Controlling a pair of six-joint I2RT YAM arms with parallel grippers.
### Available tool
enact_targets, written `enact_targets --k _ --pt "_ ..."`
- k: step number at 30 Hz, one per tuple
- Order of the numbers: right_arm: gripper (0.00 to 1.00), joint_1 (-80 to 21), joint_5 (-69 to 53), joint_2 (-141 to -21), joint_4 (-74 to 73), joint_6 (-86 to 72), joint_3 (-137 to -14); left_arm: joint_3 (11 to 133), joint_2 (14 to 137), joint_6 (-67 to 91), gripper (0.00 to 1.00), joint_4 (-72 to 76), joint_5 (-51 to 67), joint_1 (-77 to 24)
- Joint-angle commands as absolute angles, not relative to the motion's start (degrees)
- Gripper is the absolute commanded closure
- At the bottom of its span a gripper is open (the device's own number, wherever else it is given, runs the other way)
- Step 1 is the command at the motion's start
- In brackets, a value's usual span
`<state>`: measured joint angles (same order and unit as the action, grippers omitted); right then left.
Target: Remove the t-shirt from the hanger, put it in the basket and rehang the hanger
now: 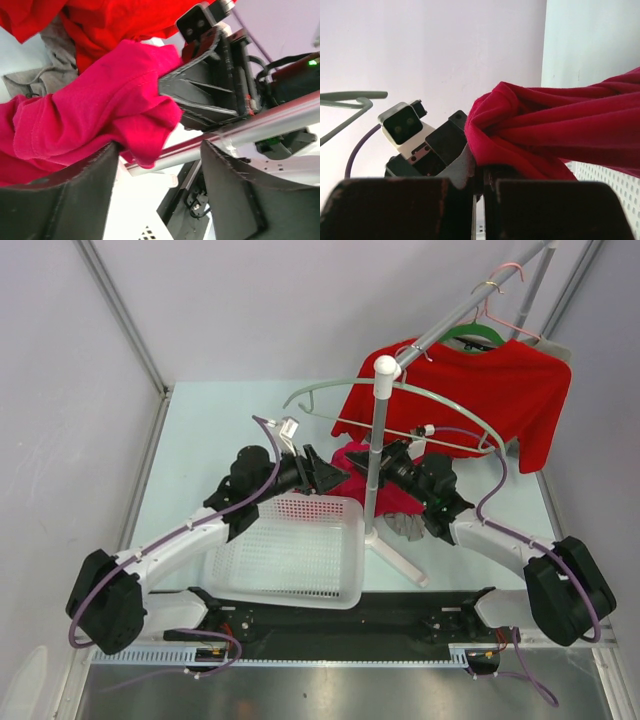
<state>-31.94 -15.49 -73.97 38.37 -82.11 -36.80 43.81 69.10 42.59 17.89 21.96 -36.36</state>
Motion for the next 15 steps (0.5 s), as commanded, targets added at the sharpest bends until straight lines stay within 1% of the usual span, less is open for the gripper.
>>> enact_targets --k 1,2,3,5,7,8,10,11,13,14,15 --pt "1.0 -34.8 -16.53 -70.41 41.31 -80.78 -39.55 45.35 70.84 43.68 0.33 19.86 20.13 -37.44" --pt "1.0 -34.89 -16.26 -69.97 40.87 -80.51 -39.46 45.61 71.36 43.77 0.35 20.04 19.95 -37.79" --pt "1.0 -34.89 -16.17 -68.92 40.0 -80.25 -39.29 45.88 71.72 43.86 0.41 20.04 19.95 -38.05" --pt "1.0 -34.89 -15.73 -68.12 39.47 -80.07 -39.03 46.49 72.68 43.77 0.44 19.69 19.86 -38.58" --pt "1.0 -34.89 -15.64 -67.15 39.2 -79.98 -38.85 46.84 73.3 43.86 0.52 19.69 19.6 -39.02" --pt "1.0 -34.89 -15.73 -66.97 39.11 -80.07 -38.67 47.11 73.47 43.86 0.6 19.69 19.43 -39.02" --pt "1.0 -34.89 -15.91 -66.53 39.11 -79.98 -38.5 47.37 73.56 43.86 0.71 19.77 18.55 -39.02" --pt "1.0 -34.89 -16.0 -66.36 38.76 -79.89 -38.41 47.81 73.3 43.86 0.83 19.69 18.28 -39.02" --pt "0.95 -34.89 -15.82 -65.48 37.8 -78.67 -38.32 48.34 72.86 43.68 0.94 18.99 16.97 -39.02" --pt "0.88 -34.81 -15.47 -64.96 35.88 -78.14 -38.41 49.04 71.99 43.51 1.0 18.46 16.27 -39.02" --pt "0.81 -34.8 -14.77 -63.91 34.64 -77.53 -38.5 49.22 71.46 43.33 1.0 18.11 15.65 -39.02"
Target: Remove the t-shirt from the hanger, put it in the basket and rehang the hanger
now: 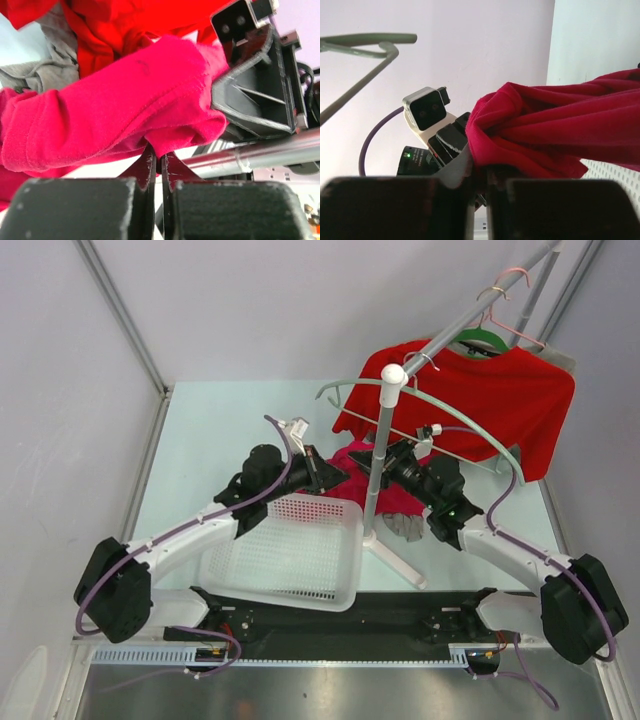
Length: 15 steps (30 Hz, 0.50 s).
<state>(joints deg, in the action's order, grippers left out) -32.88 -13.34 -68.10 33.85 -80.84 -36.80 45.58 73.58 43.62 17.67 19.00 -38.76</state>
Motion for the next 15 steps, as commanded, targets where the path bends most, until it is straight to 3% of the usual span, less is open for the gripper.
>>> enact_targets --k 1,2,5,7,10,15 --pt "0.74 -34.72 -14.24 -63.2 33.24 -76.65 -38.41 49.31 70.67 43.33 1.0 17.84 15.21 -39.02" --pt "0.6 -34.46 -13.54 -62.41 29.39 -75.25 -38.41 49.22 69.88 43.42 1.0 17.58 13.81 -39.02" --pt "0.32 -33.14 -9.85 -58.46 20.26 -72.09 -38.41 48.69 66.37 43.42 1.0 16.44 12.22 -39.02" --pt "0.19 -32.35 -6.43 -55.22 13.84 -70.85 -38.15 48.69 63.82 42.98 1.0 15.13 11.78 -39.02" --pt "0.13 -30.07 -3.7 -52.3 8.11 -69.52 -36.92 49.91 61.09 41.75 1.0 12.76 10.11 -39.02" --pt "0.12 -23.22 -6.23 -46.85 4.49 -70.75 -32.7 53.96 59.15 39.03 1.0 8.27 7.48 -38.94"
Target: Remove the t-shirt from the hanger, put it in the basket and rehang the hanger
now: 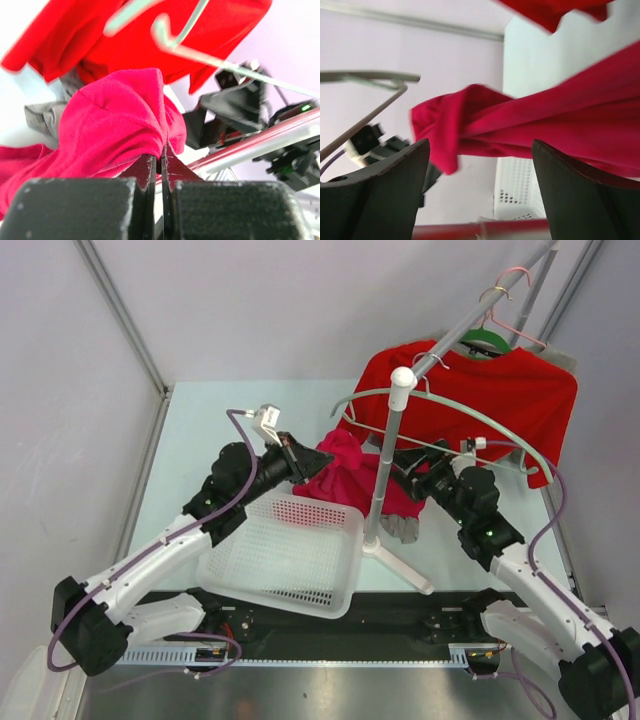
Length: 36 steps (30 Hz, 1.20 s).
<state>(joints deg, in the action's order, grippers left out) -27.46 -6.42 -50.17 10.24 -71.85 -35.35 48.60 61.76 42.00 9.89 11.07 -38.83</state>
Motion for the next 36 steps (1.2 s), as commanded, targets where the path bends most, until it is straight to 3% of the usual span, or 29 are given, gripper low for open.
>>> enact_targets --k 1,10,19,36 --pt "0.12 -22.25 -6.76 -46.15 3.7 -71.01 -31.22 54.92 58.72 38.94 1.0 7.22 6.95 -38.94" --pt "0.17 -18.98 -5.89 -42.19 -10.35 -69.26 -28.83 60.81 57.66 39.37 1.0 -1.93 6.32 -33.85" --pt "0.24 -18.72 -5.45 -41.05 -12.04 -67.94 -24.96 64.07 54.94 38.77 1.0 -8.52 10.02 -24.79" --pt "0.17 -14.59 -8.08 -41.75 -10.81 -64.69 -24.17 81.46 55.98 29.09 1.0 -19.69 0.97 -19.87"
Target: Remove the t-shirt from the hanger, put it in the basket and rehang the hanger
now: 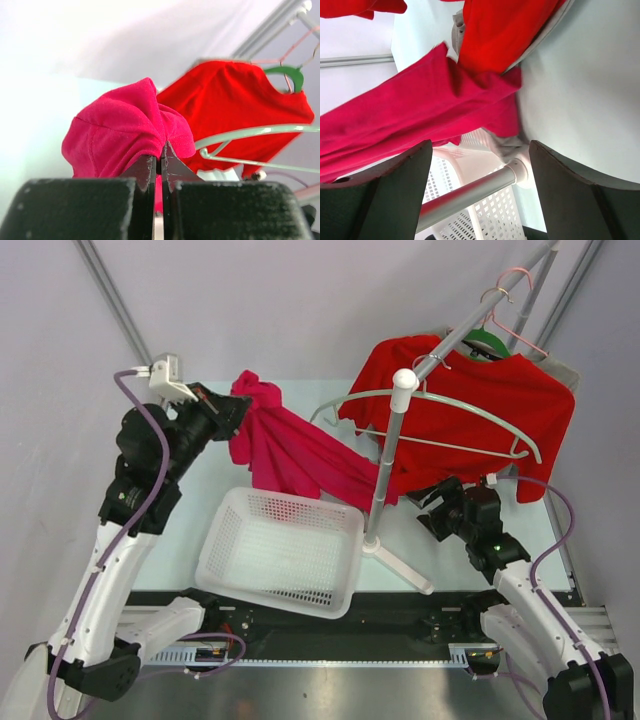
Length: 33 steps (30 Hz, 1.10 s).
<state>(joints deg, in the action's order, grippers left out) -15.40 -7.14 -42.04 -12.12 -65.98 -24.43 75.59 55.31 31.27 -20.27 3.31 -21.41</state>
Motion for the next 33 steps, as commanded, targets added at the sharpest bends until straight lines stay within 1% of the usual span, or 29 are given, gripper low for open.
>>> enact_targets --k 1,4,8,13,16,20,21,24,26,30,33 --pt "0.16 -14.24 -8.52 -41.66 -10.81 -64.6 -24.17 82.08 56.25 29.53 1.0 -19.95 0.97 -19.69" --pt "0.16 -13.45 -9.14 -41.31 -10.81 -64.42 -23.91 84.63 56.78 30.06 1.0 -21.0 0.18 -18.81" --pt "0.16 -12.31 -9.84 -40.69 -10.99 -64.07 -23.56 87.53 56.42 29.09 1.0 -21.36 -4.48 -18.54" --pt "0.16 -11.25 -10.9 -40.96 -10.64 -63.63 -23.38 93.51 56.51 27.86 1.0 -21.8 -3.96 -18.54" --pt "0.16 -10.37 -12.13 -41.92 -9.93 -63.28 -23.47 97.29 56.95 26.81 1.0 -22.24 -1.5 -18.54" --pt "0.16 -9.41 -13.36 -43.15 -8.88 -62.75 -23.47 102.99 57.74 26.54 1.0 -22.59 8.24 -18.54" --pt "0.16 -9.06 -13.88 -43.33 -8.62 -62.67 -23.47 103.88 57.92 26.89 1.0 -22.5 12.7 -18.54" --pt "0.16 -8.53 -14.85 -44.64 -7.82 -62.32 -23.55 107.57 58.8 28.03 1.0 -22.5 20.71 -18.54" --pt "0.16 -8.35 -15.38 -45.52 -7.38 -61.96 -23.55 109.85 58.71 28.12 1.0 -23.11 22.23 -18.54" --pt "0.16 -7.74 -16.7 -45.88 -7.03 -61.61 -23.55 110.48 56.87 28.12 1.0 -22.68 21.62 -18.54" --pt "0.16 -7.56 -16.88 -45.18 -7.29 -61.44 -23.2 106.45 54.68 29.79 1.0 -21.19 21.36 -18.54"
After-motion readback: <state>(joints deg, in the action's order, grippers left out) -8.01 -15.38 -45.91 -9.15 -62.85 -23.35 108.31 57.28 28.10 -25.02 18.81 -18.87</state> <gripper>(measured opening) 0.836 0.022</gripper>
